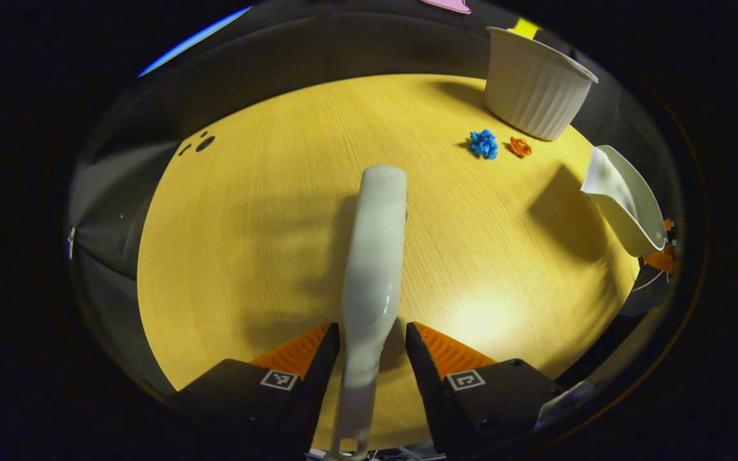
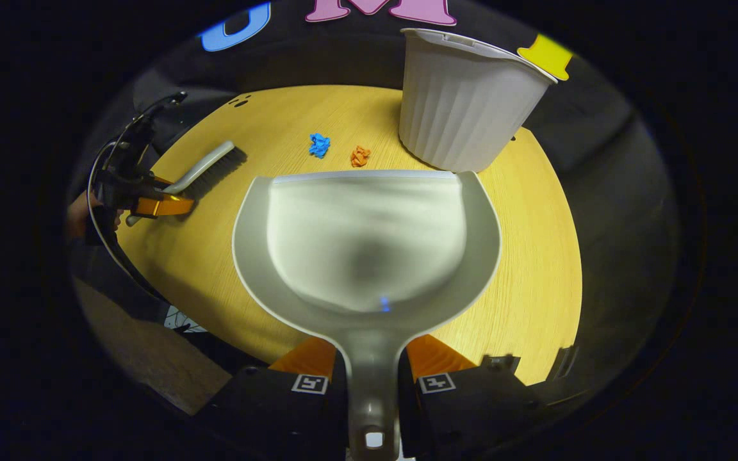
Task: Pick up the small broom and dustpan from the desktop, sweep the trash into the dustpan with the broom, and then empty the trash into the garbage bin.
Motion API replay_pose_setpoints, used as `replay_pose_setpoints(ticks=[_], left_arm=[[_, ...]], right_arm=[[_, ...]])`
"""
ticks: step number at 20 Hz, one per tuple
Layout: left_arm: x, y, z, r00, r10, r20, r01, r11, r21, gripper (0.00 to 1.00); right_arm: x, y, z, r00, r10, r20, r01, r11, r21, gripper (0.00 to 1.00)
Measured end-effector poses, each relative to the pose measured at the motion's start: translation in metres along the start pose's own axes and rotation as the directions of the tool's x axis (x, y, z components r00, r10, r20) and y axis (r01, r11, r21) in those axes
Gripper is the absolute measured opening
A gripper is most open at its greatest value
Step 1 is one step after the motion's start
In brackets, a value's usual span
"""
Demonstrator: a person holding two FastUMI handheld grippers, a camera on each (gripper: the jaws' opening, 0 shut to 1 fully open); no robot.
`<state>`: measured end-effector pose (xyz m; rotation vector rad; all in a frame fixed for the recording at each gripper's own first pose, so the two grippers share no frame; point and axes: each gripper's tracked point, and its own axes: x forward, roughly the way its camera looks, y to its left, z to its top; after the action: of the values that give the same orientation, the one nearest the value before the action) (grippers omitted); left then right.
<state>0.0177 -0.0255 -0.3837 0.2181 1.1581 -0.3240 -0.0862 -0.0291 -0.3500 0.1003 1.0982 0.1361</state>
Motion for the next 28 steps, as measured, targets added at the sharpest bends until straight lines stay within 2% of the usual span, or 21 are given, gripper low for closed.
replay_pose_setpoints(ticks=[1, 4, 5, 7, 8, 9, 10, 12, 16, 20, 23, 26, 28], left_arm=[[0.004, 0.001, 0.000, 1.000, 0.001, -0.010, -0.001, 1.000, 0.004, 0.67], [0.008, 0.000, 0.006, 1.000, -0.009, -0.008, 0.009, 1.000, 0.017, 0.51], [0.008, -0.002, 0.007, 1.000, -0.017, -0.014, 0.017, 0.999, 0.030, 0.45], [0.005, 0.004, 0.011, 0.999, 0.029, -0.031, -0.028, 0.998, 0.049, 0.31], [0.005, 0.006, 0.023, 0.999, 0.046, -0.003, -0.045, 0.998, 0.049, 0.28], [0.004, 0.004, 0.043, 0.999, 0.032, 0.042, -0.034, 0.998, 0.046, 0.27], [0.003, -0.003, 0.064, 0.997, -0.001, 0.075, -0.001, 0.999, 0.038, 0.25], [0.006, -0.019, 0.105, 0.993, -0.049, 0.109, 0.043, 0.998, 0.056, 0.25], [0.030, -0.036, 0.166, 0.991, -0.040, 0.129, 0.012, 0.978, 0.211, 0.24], [0.052, -0.062, 0.186, 0.996, -0.055, 0.069, 0.027, 0.934, 0.356, 0.25], [0.057, -0.084, 0.190, 0.996, -0.082, 0.023, 0.065, 0.911, 0.406, 0.25], [0.049, -0.107, 0.190, 0.988, -0.153, -0.011, 0.143, 0.892, 0.428, 0.25], [0.036, -0.129, 0.183, 0.973, -0.229, -0.044, 0.225, 0.873, 0.433, 0.23]], right_arm=[[0.000, 0.001, 0.000, 1.000, 0.002, -0.001, -0.002, 1.000, -0.001, 0.36], [0.001, 0.002, 0.002, 1.000, 0.009, -0.007, -0.009, 1.000, -0.004, 0.36], [0.002, 0.004, 0.002, 1.000, 0.013, -0.010, -0.013, 1.000, -0.009, 0.41], [0.003, 0.007, 0.004, 0.999, 0.028, -0.030, -0.029, 0.999, -0.030, 0.41], [0.002, 0.007, 0.007, 0.998, 0.036, -0.043, -0.037, 0.998, -0.041, 0.41], [0.002, 0.006, 0.010, 0.998, 0.038, -0.057, -0.042, 0.997, -0.058, 0.41], [0.002, 0.004, 0.014, 0.997, 0.040, -0.072, -0.046, 0.996, -0.080, 0.36], [0.006, -0.003, 0.018, 0.992, 0.037, -0.117, -0.054, 0.988, -0.142, 0.36], [0.014, -0.013, 0.015, 0.980, 0.036, -0.197, -0.087, 0.962, -0.258, 0.36], [0.024, -0.015, 0.012, 0.970, 0.055, -0.236, -0.123, 0.951, -0.284, 0.36], [0.031, -0.019, 0.012, 0.968, 0.064, -0.244, -0.131, 0.954, -0.271, 0.36], [0.034, -0.021, 0.012, 0.967, 0.073, -0.244, -0.138, 0.955, -0.263, 0.36], [0.039, -0.026, 0.012, 0.967, 0.079, -0.243, -0.143, 0.955, -0.258, 0.36]])
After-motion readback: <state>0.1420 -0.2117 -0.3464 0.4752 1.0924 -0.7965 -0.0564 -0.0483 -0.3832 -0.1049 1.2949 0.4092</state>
